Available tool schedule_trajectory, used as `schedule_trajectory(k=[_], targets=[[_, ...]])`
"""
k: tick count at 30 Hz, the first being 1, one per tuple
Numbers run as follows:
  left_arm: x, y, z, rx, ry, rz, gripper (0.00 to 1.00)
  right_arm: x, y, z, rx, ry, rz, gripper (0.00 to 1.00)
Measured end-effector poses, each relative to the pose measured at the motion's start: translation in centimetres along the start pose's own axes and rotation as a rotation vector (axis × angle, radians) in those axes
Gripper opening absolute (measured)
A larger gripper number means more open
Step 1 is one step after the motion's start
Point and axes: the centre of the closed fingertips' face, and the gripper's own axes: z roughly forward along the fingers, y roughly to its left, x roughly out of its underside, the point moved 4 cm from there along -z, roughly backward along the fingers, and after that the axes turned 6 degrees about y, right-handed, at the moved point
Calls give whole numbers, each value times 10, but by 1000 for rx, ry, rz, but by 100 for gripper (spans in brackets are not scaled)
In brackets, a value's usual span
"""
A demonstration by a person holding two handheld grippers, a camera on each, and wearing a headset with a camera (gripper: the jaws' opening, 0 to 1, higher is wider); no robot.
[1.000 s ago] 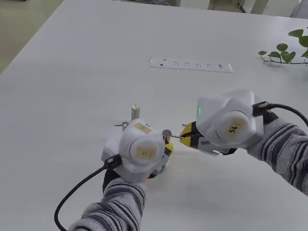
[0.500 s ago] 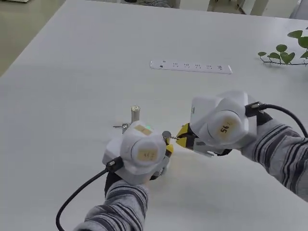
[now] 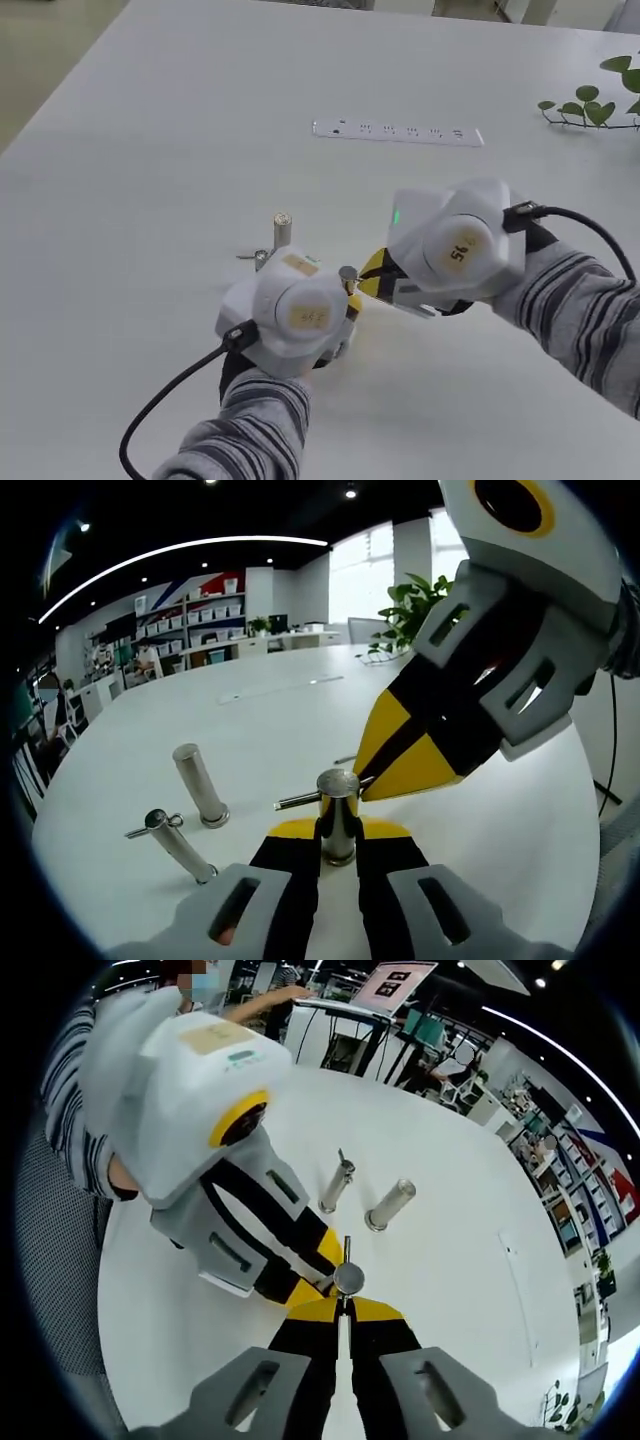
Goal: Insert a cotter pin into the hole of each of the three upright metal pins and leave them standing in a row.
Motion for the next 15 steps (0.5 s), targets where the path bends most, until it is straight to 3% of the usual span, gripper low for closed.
schedule_trajectory(k=[6,12,15], targets=[[0,0,1,-3,2,-4,9,0,-3,-3,-3,-9,7,0],[0,-1,2,-2,4,-6,9,0,-9,-10,-10,-48,130,7],[-1,-1,2,-4,6,-6,9,-1,-10,-13,-22,-62,146,6]])
